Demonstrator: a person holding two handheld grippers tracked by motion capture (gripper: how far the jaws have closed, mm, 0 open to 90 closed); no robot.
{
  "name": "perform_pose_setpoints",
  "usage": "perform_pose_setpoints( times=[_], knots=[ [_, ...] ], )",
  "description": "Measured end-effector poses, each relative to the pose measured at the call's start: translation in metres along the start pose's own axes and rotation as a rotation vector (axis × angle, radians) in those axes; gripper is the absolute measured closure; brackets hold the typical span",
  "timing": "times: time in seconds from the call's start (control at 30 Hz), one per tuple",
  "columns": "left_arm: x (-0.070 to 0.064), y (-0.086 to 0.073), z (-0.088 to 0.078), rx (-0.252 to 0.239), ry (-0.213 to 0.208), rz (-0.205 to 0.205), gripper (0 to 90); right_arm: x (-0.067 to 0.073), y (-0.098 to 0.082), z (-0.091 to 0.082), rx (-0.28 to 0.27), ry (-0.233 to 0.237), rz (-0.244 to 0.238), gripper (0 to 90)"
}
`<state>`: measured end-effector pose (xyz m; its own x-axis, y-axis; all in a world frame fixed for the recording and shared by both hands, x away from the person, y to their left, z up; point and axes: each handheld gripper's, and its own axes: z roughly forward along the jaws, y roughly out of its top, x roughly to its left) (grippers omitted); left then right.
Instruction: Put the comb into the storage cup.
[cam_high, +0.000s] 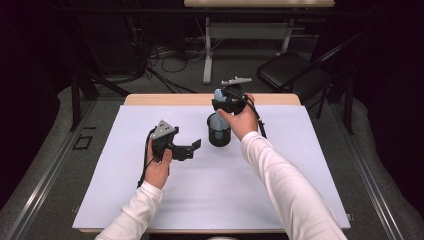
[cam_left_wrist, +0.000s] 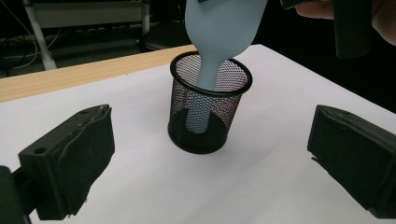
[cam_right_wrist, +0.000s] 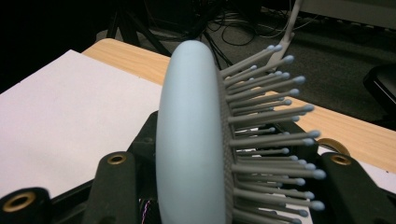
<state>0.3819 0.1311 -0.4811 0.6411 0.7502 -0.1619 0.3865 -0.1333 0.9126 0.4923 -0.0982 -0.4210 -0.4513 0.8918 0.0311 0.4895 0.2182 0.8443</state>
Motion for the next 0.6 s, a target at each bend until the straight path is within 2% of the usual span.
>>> perform_pose_setpoints(
  times=[0.53,0.6],
  knots=[
    [0.0008,0.0,-0.0003,-0.002,0.005,-0.003,1.0,-0.0002,-0.0003,0.001,0.008,0.024,0.032,39.7],
    [0.0006,-0.0002,0.0,-0.001,0.005,-0.002,1.0,-0.0003,-0.0003,0.0007,0.005,0.019,0.021,39.2]
  ],
)
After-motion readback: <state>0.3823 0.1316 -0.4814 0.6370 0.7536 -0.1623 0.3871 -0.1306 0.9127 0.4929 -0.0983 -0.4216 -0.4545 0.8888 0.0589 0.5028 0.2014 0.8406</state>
